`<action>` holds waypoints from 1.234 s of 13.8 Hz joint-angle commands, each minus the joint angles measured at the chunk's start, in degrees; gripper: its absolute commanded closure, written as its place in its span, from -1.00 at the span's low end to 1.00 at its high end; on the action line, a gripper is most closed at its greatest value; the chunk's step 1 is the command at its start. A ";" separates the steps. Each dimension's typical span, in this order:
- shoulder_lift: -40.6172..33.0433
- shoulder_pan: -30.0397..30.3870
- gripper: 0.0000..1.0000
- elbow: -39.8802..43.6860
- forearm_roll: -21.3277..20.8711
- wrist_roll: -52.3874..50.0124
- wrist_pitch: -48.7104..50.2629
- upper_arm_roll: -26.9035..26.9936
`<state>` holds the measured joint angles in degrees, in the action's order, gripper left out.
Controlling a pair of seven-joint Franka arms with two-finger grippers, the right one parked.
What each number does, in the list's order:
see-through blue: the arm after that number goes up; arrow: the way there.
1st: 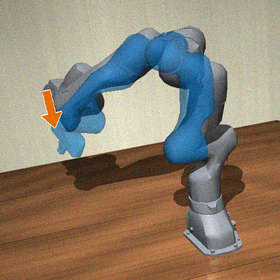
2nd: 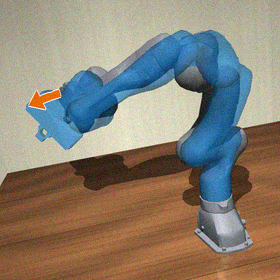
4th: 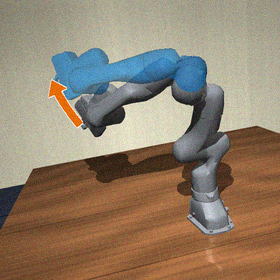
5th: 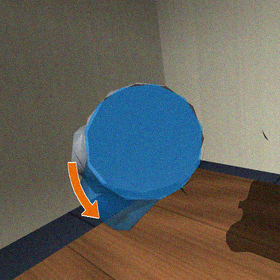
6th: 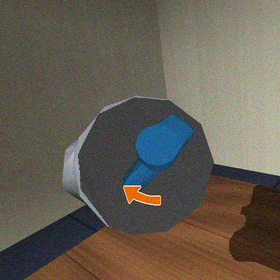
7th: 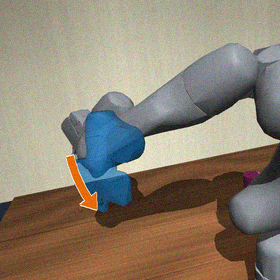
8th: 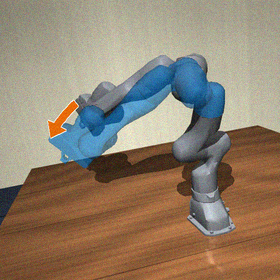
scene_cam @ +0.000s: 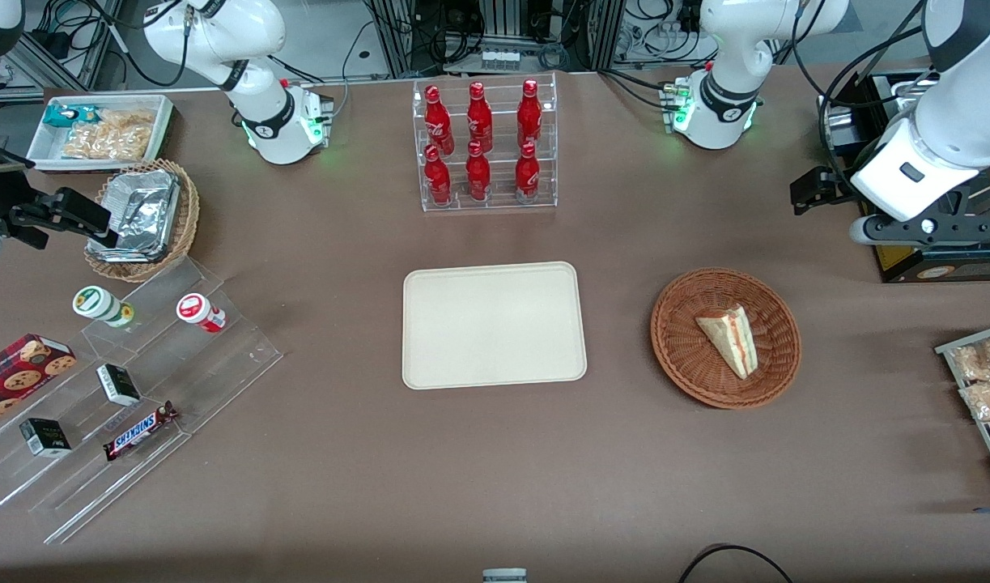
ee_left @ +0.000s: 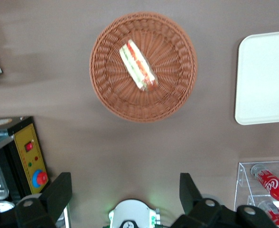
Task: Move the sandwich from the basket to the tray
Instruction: 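Lower the open left gripper over the sandwich in the wicker basket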
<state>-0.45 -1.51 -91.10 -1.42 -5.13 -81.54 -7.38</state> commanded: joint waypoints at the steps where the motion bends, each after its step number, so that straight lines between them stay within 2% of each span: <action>1: 0.10 0.89 -1.00 0.04 0.63 1.43 -1.69 -0.44; 3: 0.10 0.89 -1.00 -1.36 0.63 1.44 -2.74 -0.44; 8: 0.01 1.42 -1.00 -12.59 0.54 1.52 -13.36 -0.44; 15: 0.97 1.51 -1.00 -30.78 0.45 0.83 -38.21 -0.44; 17: 2.20 1.59 -1.00 -33.69 0.89 0.12 -43.59 -0.44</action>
<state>1.72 -0.76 -121.65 -1.25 -4.74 -120.60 -7.37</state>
